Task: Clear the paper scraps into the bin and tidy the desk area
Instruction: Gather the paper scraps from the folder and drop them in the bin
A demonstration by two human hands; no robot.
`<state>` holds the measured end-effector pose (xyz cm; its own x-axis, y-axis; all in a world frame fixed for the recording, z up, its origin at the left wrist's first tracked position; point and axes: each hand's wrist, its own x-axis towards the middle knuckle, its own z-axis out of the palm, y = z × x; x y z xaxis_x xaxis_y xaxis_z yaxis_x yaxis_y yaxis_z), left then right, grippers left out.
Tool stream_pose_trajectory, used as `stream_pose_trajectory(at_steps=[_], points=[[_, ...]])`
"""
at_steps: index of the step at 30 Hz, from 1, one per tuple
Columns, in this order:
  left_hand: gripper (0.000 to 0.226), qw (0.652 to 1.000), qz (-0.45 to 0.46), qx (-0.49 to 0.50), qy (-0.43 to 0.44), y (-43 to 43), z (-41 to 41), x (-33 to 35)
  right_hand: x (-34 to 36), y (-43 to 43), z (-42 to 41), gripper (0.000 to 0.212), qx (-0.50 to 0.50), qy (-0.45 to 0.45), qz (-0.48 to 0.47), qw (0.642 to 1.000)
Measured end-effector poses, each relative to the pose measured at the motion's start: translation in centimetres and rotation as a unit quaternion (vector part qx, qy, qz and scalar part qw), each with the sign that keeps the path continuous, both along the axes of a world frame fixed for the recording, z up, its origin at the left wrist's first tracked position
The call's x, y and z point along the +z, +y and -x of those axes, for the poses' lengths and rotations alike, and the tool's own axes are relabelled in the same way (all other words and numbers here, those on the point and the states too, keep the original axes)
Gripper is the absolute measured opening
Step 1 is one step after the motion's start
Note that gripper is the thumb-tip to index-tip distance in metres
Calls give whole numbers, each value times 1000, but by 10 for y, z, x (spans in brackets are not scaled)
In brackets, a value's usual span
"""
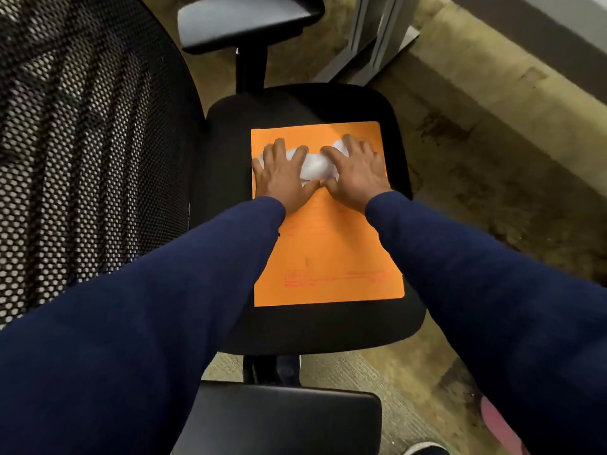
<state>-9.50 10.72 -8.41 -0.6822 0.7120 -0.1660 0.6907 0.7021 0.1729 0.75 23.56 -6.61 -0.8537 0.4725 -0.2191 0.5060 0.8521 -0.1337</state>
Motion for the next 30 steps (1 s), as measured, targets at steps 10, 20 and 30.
stream_pose_trajectory(at_steps=[10,20,30], points=[[26,993,-120,-18,10,-14,-22,-2,-9,-10,-34,19,-62,81,-17,995],[14,946,-275,101,-139,-12,-30,24,-1,-23,-66,23,-191,164,165,954],[29,919,-273,179,-223,-17,-44,49,7,-32,-82,14,-311,210,251,892]])
